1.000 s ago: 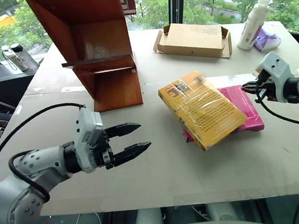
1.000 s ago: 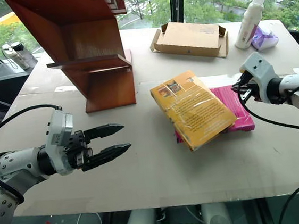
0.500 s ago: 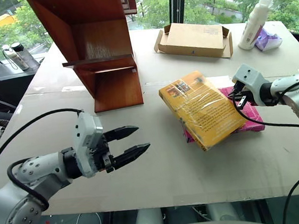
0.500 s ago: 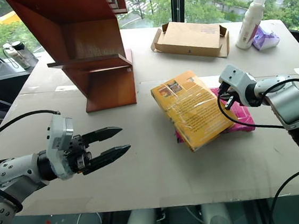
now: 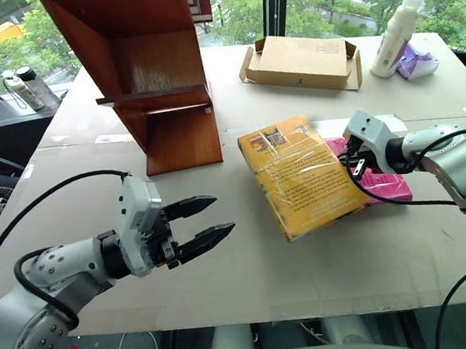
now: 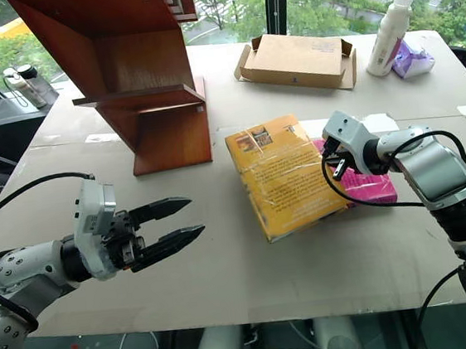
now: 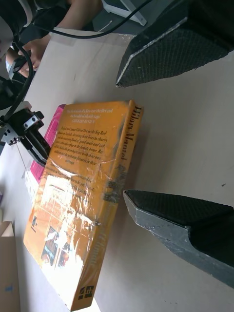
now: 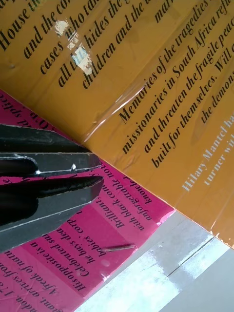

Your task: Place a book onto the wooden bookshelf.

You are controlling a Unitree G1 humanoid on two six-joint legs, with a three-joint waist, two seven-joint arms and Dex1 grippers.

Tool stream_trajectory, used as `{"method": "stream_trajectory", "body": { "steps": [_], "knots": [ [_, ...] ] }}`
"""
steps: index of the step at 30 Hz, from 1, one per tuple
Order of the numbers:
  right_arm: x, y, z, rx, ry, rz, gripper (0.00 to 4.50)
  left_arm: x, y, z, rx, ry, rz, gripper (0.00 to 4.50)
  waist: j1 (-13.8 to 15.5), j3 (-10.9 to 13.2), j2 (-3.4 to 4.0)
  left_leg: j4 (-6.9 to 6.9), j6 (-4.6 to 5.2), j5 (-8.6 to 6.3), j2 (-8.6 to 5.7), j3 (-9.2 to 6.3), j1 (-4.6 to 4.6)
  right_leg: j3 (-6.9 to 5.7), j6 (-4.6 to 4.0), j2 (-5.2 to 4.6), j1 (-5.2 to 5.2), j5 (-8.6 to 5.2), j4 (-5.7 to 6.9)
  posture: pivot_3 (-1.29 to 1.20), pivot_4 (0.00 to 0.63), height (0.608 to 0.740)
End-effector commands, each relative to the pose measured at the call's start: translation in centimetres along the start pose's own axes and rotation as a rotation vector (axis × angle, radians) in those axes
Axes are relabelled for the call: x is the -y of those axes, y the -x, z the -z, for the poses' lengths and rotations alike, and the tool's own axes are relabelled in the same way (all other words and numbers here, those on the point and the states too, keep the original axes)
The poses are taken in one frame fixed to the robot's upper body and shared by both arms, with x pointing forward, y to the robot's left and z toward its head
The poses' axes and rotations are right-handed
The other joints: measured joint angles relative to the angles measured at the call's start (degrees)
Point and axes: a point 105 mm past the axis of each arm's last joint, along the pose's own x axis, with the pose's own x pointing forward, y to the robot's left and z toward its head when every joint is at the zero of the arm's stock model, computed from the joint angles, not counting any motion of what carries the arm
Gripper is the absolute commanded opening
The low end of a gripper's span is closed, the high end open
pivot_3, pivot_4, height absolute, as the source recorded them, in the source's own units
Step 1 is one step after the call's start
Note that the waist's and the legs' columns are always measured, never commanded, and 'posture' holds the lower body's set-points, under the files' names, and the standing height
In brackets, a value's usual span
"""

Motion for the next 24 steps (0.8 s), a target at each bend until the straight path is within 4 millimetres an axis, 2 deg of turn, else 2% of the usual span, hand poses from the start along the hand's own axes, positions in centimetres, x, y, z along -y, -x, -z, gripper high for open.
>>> {"method": "stream_trajectory", "body": {
  "steps": [1,4,8,12,14,15,16,17,19,20,24],
  "knots": [
    [0.0,0.6,-1.4,0.07,0.007,0.016,0.04,0.1,0.0,0.0,0.012,-0.02,-0.006,3.44,-0.05,0.0,0.0,0.0,0.0,0.0,0.0,0.0,0.0,0.0,0.0,0.0,0.0,0.0,0.0,0.0,0.15,0.733],
    [0.0,1.1,-1.1,0.077,0.007,0.015,0.04,-0.3,0.1,0.5,-0.008,-0.017,-0.025,3.44,-0.01,0.0,0.0,0.0,0.0,0.0,0.0,0.0,0.0,0.0,-0.01,0.01,-0.02,0.0,0.01,0.0,0.15,0.733],
    [-0.2,4.0,0.2,0.13,0.041,0.0,0.04,-1.4,-0.1,1.2,-0.005,0.057,-0.077,3.44,0.77,0.0,0.0,-0.02,0.0,0.0,-0.01,-0.03,-0.04,-0.04,-0.01,-0.02,-0.01,-0.01,-0.02,0.0,0.15,0.733],
    [-2.0,8.8,1.6,0.255,0.043,-0.1,1.13,-2.2,-0.4,1.8,0.009,0.243,-0.075,3.44,1.67,0.0,0.0,-0.02,0.02,-0.01,-0.02,-0.04,-0.08,-0.04,0.04,-0.04,0.0,-0.03,-0.09,0.0,0.15,0.733],
    [-2.5,10.9,1.9,0.319,0.023,-0.106,2.1,-3.0,-0.7,2.1,-0.004,0.364,-0.081,3.44,1.62,0.0,0.0,-0.02,0.04,-0.02,-0.02,-0.1,-0.08,-0.06,0.07,-0.01,0.02,-0.06,-0.09,0.0,0.15,0.733],
    [-2.5,11.8,2.0,0.341,0.018,-0.097,2.31,-3.3,-0.9,2.3,-0.004,0.436,-0.073,3.44,1.44,0.0,0.0,-0.02,0.04,-0.02,-0.01,-0.12,-0.07,-0.06,0.07,0.01,0.04,-0.06,-0.06,0.0,0.15,0.733],
    [-2.6,12.5,2.0,0.367,0.014,-0.09,2.85,-3.6,-1.1,2.4,-0.015,0.504,-0.064,3.44,1.44,0.0,0.0,-0.01,0.21,-0.12,-0.01,-0.15,0.0,-0.02,0.1,0.04,0.07,-0.06,0.02,0.0,0.15,0.733],
    [-2.8,13.2,1.9,0.393,0.008,-0.088,3.17,-3.8,-1.3,2.7,-0.035,0.571,-0.049,3.44,1.36,0.0,0.0,0.02,0.22,-0.12,-0.01,-0.19,0.07,-0.03,0.12,0.05,0.14,-0.08,0.06,0.0,0.15,0.733],
    [-3.4,14.3,1.9,0.422,-0.022,-0.093,4.27,-4.2,-1.8,3.1,-0.059,0.707,-0.014,3.44,1.16,0.0,0.0,0.03,0.23,-0.12,0.0,-0.24,0.21,-0.02,0.27,0.07,0.24,-0.16,0.1,0.0,0.15,0.733],
    [-3.6,14.7,1.9,0.433,-0.031,-0.094,4.41,-4.5,-2.0,3.0,-0.051,0.767,0.006,3.44,1.16,-0.01,0.0,0.05,0.24,-0.12,-0.01,-0.29,0.25,-0.03,0.27,0.08,0.31,-0.17,0.1,0.0,0.15,0.733],
    [-4.9,16.4,1.7,0.482,-0.049,-0.107,4.41,-5.9,-3.6,3.1,-0.045,0.922,0.039,3.44,1.46,-0.01,-0.02,0.09,0.24,-0.12,-0.07,-0.44,0.22,-0.12,0.13,0.07,0.38,-0.08,0.11,0.0,0.15,0.733]
  ]
}}
